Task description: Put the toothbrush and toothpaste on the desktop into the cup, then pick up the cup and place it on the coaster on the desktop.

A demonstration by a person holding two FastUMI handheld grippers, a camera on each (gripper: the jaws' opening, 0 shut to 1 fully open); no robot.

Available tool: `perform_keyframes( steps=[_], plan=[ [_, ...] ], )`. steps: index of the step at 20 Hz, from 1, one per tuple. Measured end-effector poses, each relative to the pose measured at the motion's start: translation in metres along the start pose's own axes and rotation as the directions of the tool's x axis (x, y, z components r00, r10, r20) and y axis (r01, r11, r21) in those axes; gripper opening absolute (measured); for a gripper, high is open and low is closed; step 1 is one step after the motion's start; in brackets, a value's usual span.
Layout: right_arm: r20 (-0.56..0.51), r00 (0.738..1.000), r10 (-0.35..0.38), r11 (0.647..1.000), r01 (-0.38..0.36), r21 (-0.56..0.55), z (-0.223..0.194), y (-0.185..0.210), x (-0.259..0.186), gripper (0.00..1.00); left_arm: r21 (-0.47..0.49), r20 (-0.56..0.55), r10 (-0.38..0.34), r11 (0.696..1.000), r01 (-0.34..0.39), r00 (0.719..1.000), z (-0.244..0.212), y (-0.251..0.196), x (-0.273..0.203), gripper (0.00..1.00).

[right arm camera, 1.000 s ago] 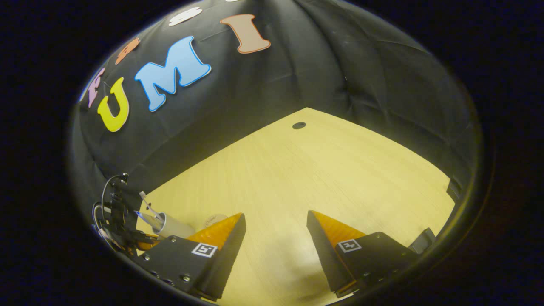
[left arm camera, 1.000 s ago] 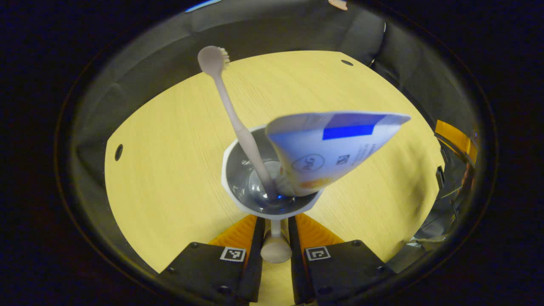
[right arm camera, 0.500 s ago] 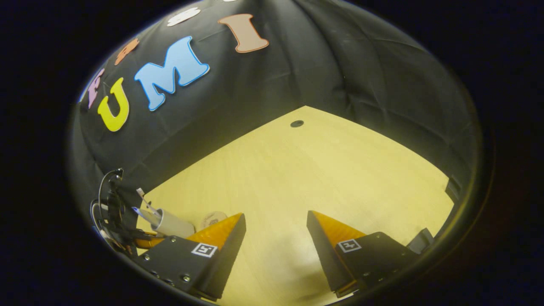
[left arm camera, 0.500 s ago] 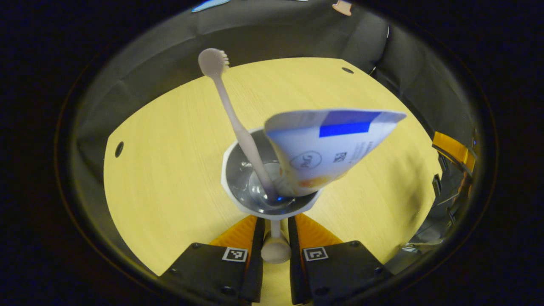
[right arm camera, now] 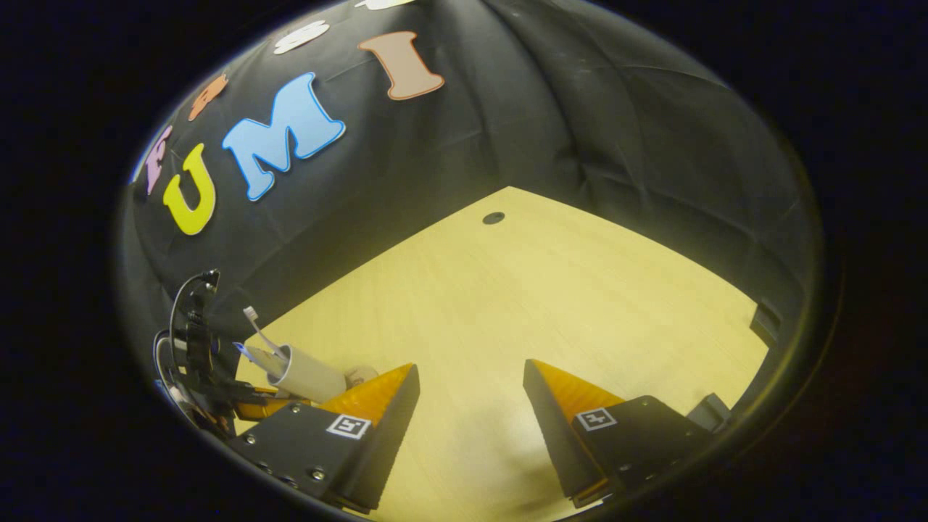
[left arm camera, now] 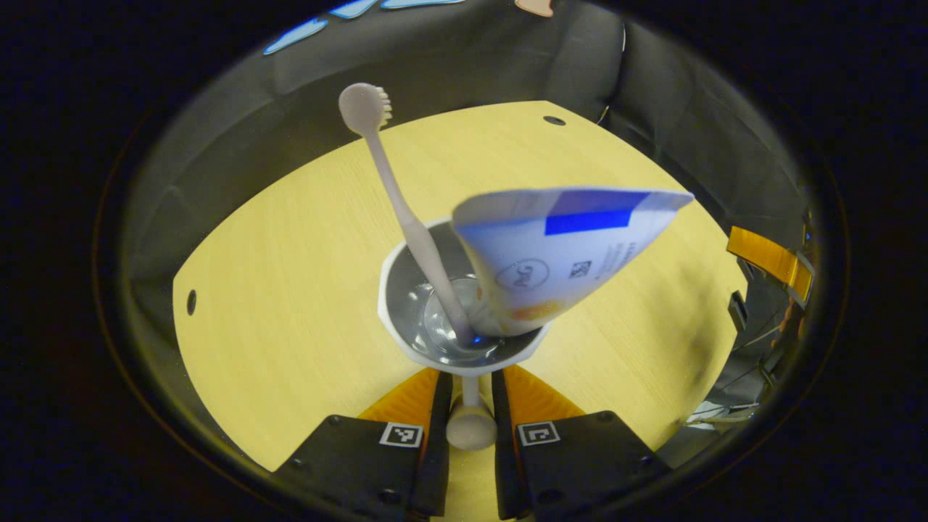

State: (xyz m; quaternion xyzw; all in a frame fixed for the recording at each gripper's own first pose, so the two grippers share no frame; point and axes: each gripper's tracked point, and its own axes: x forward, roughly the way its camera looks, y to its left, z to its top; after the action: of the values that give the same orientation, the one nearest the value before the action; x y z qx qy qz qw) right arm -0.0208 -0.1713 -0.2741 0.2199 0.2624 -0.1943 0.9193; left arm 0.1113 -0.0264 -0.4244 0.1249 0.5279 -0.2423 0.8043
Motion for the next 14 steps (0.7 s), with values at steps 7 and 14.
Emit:
perform_keyframes(
  steps=[7,14],
  plan=[
    [0.006,0.999,-0.035,0.999,0.035,0.03,0.005,-0.028,-0.007,0.87,0.023,-0.014,-0.012,1.0,0.013,1.0,0.016,-0.028,0.013,0.35],
    [0.003,0.999,-0.053,0.997,0.053,0.048,0.005,-0.05,-0.017,0.87,0.021,-0.026,-0.001,1.0,0.001,1.0,0.02,-0.031,0.019,0.33]
  ],
)
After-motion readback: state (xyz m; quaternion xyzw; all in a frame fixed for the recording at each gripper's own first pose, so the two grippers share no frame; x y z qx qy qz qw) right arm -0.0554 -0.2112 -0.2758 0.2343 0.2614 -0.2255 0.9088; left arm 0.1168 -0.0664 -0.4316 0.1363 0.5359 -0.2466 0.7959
